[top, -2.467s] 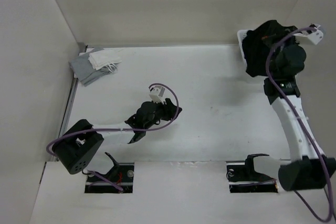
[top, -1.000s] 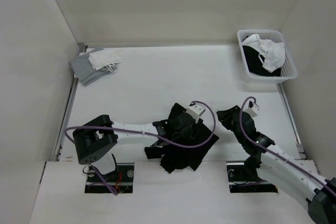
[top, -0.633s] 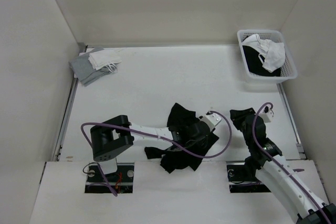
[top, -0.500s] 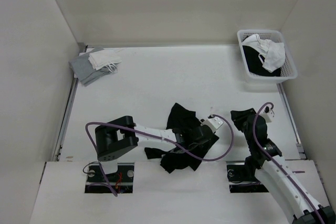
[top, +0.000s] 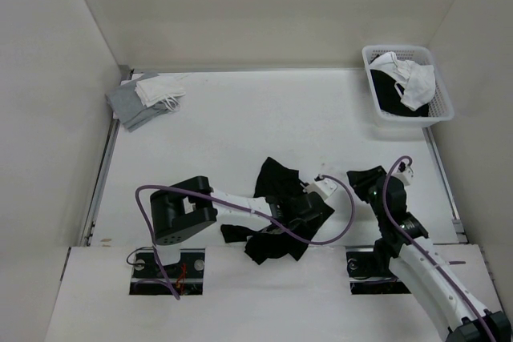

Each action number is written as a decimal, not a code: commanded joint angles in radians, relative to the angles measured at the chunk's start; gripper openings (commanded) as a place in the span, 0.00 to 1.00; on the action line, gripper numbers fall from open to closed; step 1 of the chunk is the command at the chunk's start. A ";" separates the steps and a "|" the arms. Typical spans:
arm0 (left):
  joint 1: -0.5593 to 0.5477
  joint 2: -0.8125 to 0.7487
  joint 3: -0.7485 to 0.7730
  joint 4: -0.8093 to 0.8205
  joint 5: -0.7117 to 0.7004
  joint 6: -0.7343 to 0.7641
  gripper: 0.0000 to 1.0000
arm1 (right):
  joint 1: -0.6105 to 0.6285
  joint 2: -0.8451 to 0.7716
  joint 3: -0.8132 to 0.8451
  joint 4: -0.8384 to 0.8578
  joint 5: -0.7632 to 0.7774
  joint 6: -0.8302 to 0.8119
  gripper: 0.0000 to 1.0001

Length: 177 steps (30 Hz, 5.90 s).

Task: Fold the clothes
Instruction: Flatten the tank top out

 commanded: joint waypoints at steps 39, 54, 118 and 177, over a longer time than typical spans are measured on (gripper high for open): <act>0.523 -0.954 -0.318 -0.209 -0.034 -0.253 0.02 | 0.460 0.384 0.174 -0.222 0.093 0.109 0.57; 0.998 -1.131 -0.435 -0.151 0.236 -0.513 0.02 | 0.212 0.751 0.517 0.063 0.010 -0.218 0.00; 1.040 -1.088 -0.120 0.011 0.202 -0.567 0.03 | 0.253 0.408 1.003 0.086 0.295 -0.570 0.00; 0.577 -1.323 -0.688 -0.324 -0.138 -0.672 0.01 | 0.044 2.026 2.785 -0.505 -0.290 -0.287 0.29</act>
